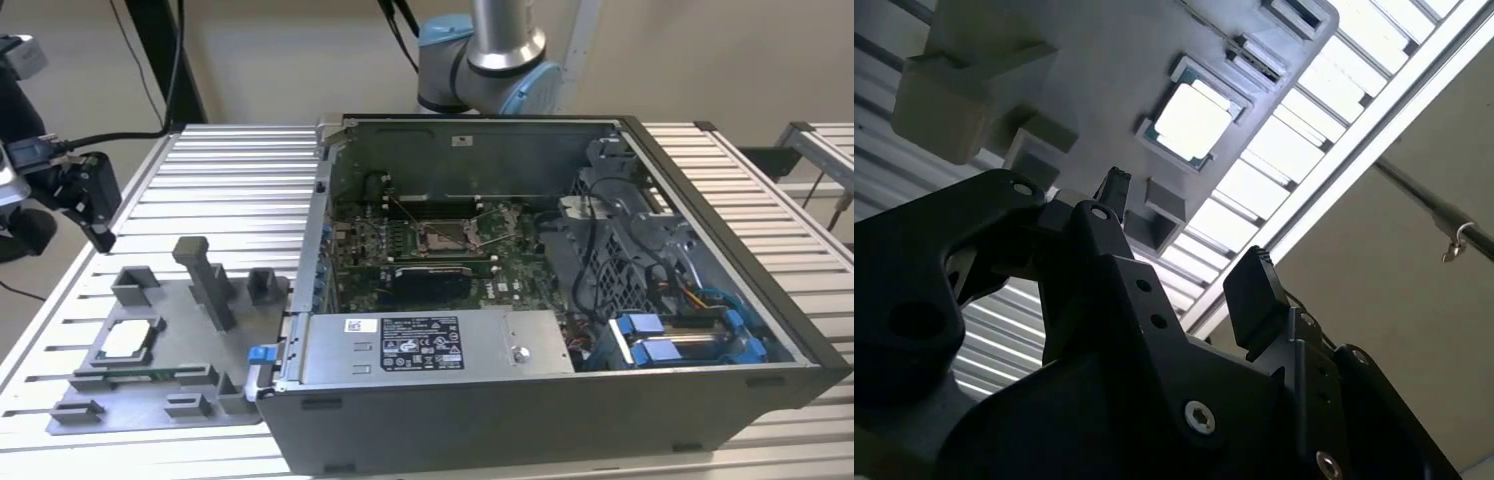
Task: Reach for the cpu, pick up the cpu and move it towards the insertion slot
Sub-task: 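Pick up the cpu and move it towards the insertion slot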
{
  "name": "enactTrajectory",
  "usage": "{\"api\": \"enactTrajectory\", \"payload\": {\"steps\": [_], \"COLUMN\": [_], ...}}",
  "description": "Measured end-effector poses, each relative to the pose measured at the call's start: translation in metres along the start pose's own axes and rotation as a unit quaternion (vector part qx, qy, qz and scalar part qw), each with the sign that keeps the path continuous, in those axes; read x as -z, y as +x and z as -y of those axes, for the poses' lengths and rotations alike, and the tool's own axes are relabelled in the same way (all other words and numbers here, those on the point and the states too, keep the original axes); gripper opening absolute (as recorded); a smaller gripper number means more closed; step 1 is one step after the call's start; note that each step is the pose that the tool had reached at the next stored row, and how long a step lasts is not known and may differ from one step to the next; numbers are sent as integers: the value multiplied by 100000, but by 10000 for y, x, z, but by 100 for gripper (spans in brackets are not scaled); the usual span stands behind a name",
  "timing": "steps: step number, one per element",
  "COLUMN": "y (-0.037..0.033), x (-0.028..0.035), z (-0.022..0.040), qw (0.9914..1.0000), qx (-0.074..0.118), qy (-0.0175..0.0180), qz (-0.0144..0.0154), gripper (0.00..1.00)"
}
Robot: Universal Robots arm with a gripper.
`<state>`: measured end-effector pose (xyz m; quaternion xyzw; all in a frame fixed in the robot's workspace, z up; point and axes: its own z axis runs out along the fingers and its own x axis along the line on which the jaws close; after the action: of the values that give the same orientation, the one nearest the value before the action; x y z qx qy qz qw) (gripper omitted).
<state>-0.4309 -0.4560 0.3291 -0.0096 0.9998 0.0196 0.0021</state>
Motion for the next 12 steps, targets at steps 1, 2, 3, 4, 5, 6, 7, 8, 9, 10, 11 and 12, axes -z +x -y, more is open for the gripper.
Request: {"api": "enactTrajectory", "payload": {"steps": [1, 2, 3, 4, 5, 6, 7, 8, 9, 10, 11, 12], "y": [1, 2, 3, 4, 6, 9, 13, 19, 25, 30, 33, 34], "x": [-1, -2, -4, -7, -11, -13, -16, -21, -28, -36, -44, -56], "z": [0, 0, 0, 1, 1, 3, 5, 9, 14, 20, 27, 33], "qw": [100000, 100000, 100000, 100000, 100000, 100000, 100000, 100000, 100000, 100000, 100000, 100000], "qx": [2, 0, -2, 1, 0, -1, 2, 3, 0, -3, -1, 0], "qy": [2, 5, 5, 1, -6, -3, 3, -2, 0, -5, 1, -6], "qz": [-4, -6, -2, 0, 11, 8, -1, 5, 3, 7, 0, 11], "gripper": [100, 100, 100, 100, 100, 100, 100, 100, 100, 100, 100, 100]}}
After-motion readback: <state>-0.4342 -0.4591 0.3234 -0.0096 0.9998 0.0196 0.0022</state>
